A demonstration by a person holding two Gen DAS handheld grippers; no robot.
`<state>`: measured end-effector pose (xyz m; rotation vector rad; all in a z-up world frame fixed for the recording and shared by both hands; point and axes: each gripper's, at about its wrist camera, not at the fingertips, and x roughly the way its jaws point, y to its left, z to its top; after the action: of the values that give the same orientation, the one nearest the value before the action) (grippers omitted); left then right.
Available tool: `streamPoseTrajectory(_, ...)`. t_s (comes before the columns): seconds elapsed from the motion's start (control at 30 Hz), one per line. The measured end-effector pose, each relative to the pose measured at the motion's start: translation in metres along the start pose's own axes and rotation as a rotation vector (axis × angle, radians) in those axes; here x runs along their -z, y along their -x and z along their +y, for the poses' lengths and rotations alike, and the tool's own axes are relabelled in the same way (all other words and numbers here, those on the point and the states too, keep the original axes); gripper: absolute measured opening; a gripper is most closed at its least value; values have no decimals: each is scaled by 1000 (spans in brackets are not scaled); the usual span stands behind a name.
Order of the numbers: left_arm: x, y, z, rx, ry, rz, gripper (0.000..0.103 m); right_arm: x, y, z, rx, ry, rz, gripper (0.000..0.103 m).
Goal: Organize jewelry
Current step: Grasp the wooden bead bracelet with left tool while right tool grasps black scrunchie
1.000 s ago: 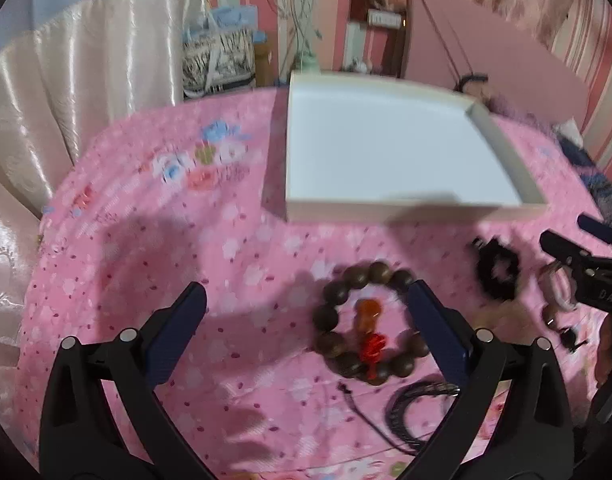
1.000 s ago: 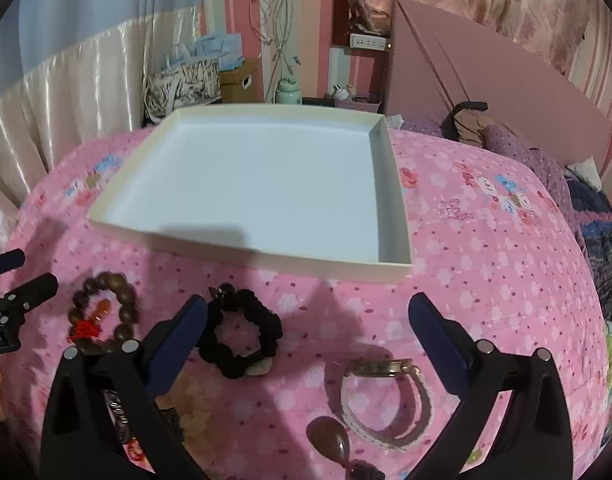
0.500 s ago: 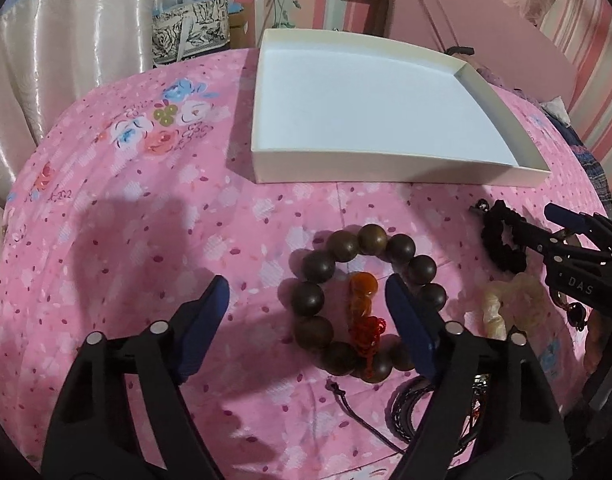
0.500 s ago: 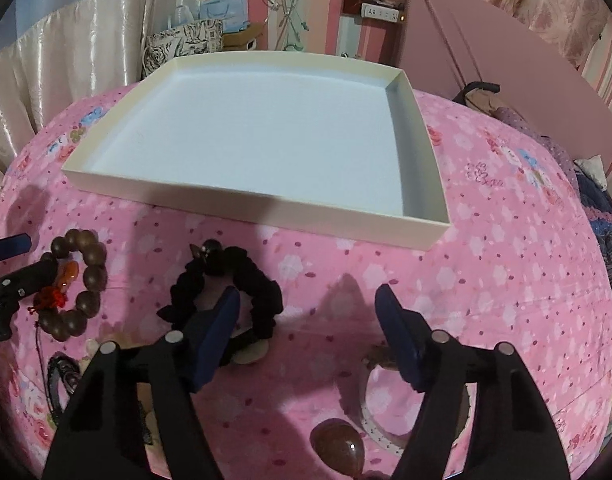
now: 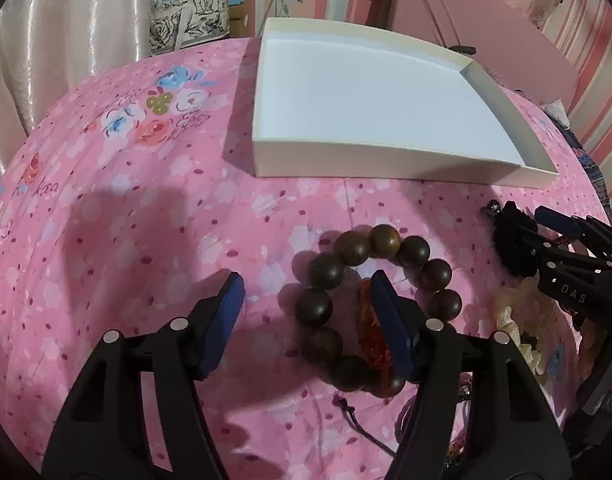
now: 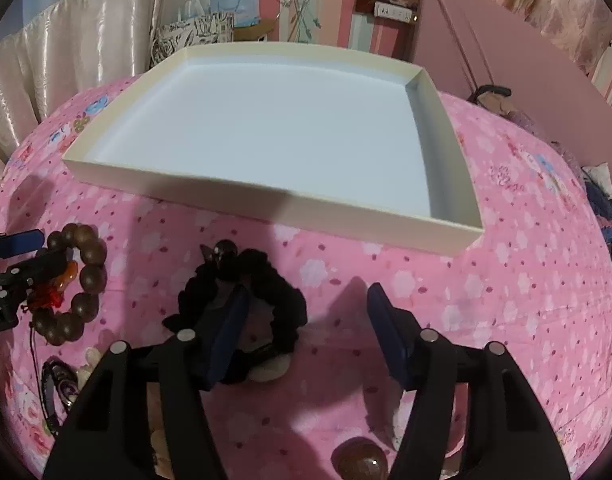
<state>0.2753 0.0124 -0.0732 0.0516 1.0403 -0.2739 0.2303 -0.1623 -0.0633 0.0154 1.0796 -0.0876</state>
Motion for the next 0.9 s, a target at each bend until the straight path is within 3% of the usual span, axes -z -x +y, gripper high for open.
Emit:
streamPoseTrajectory(0.3, -8, -4, -1, 10, -11, -12, 57, 1, 2, -3, -4, -16, -19, 55)
streamPoseTrajectory(0.43, -12, -6, -9, 10, -45, -10, 46, 0, 3, 1, -19, 3, -24, 50)
streamPoseTrajectory(0.53, -12, -7, -17, 9, -75, -9, 37, 0, 0, 5, -38, 12, -15, 41)
streamPoseTrajectory(0.67, -9, -8, -21, -8, -102, -5, 35, 0, 0, 4, -63, -3, -8, 35)
streamPoseTrajectory(0.77, -8, -6, -21, 0, -106, 0, 29, 1, 1, 1, -87, -24, -6, 20)
streamPoseTrajectory(0.9, -8, -5, -18, 19, -111, -14, 20, 1, 1, -6, -107, -48, -10, 14)
